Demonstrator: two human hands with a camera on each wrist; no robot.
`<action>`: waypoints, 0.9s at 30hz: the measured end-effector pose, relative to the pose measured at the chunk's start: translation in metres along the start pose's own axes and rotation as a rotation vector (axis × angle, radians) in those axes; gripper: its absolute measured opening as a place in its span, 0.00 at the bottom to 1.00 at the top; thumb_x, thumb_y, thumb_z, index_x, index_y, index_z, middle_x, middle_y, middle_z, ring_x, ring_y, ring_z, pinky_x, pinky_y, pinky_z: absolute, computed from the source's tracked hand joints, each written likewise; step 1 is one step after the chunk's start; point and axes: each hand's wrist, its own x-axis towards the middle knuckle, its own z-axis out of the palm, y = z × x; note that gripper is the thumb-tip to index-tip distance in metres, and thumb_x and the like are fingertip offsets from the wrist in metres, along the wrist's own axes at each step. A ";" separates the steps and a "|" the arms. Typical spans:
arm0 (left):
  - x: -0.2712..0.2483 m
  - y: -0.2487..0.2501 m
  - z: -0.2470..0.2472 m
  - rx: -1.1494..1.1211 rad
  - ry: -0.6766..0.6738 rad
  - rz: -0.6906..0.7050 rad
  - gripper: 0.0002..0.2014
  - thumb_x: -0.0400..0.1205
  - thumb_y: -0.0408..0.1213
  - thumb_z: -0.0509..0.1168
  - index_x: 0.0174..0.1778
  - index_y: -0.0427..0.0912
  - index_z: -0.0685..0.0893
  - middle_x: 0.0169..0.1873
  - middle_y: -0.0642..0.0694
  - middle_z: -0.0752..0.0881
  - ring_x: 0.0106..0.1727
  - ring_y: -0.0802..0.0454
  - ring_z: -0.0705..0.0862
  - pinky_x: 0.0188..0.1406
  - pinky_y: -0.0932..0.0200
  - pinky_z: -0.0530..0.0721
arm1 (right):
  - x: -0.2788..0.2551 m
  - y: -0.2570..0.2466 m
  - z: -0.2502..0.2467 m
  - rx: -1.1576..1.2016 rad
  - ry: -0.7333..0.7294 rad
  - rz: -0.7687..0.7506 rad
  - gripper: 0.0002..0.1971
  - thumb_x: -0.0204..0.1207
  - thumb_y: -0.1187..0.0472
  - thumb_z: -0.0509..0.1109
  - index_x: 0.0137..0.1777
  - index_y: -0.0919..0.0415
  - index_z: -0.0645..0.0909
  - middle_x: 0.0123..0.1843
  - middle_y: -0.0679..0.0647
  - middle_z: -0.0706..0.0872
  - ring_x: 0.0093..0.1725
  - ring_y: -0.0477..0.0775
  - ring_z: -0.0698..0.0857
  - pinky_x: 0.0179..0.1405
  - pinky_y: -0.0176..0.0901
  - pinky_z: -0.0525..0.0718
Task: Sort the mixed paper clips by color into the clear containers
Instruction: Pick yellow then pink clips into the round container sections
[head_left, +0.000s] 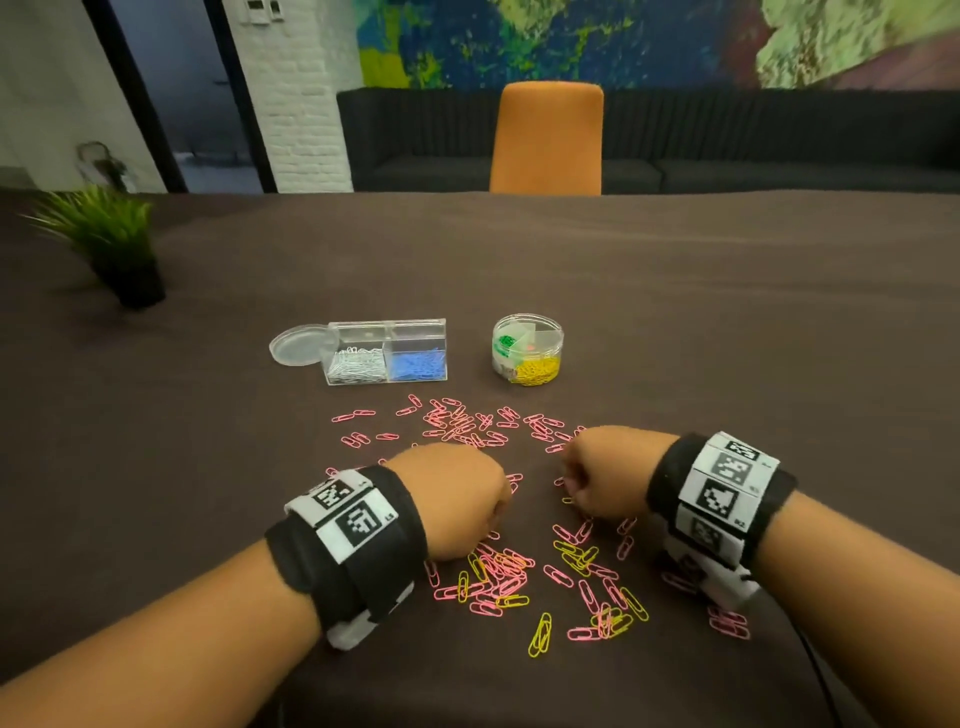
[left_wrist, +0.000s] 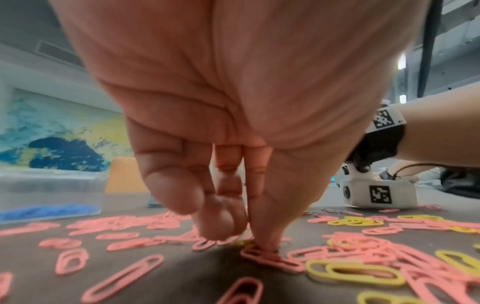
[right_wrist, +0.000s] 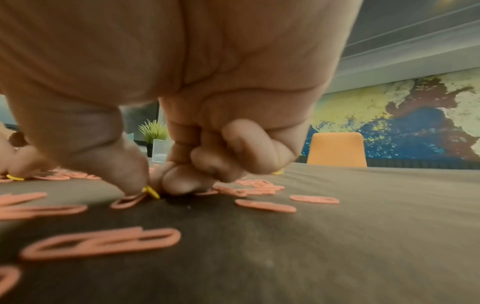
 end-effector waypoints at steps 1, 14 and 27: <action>-0.002 0.001 -0.001 -0.004 0.003 0.002 0.07 0.84 0.40 0.62 0.47 0.50 0.85 0.46 0.49 0.85 0.48 0.47 0.83 0.46 0.54 0.82 | -0.001 0.000 0.000 0.023 -0.004 0.004 0.07 0.78 0.56 0.68 0.51 0.54 0.85 0.48 0.52 0.87 0.49 0.53 0.85 0.48 0.44 0.85; -0.042 -0.027 0.010 -0.727 0.046 -0.103 0.12 0.85 0.32 0.62 0.53 0.54 0.88 0.36 0.51 0.89 0.33 0.59 0.86 0.37 0.61 0.86 | -0.046 0.004 0.001 0.338 0.165 -0.157 0.14 0.74 0.70 0.62 0.45 0.47 0.78 0.39 0.47 0.81 0.36 0.45 0.78 0.41 0.45 0.83; -0.042 0.009 0.021 -0.183 -0.076 -0.169 0.17 0.81 0.54 0.68 0.43 0.41 0.85 0.42 0.44 0.88 0.43 0.47 0.84 0.43 0.55 0.81 | -0.057 -0.017 0.017 0.070 0.083 0.010 0.07 0.76 0.53 0.73 0.53 0.49 0.85 0.43 0.43 0.81 0.45 0.47 0.81 0.34 0.33 0.73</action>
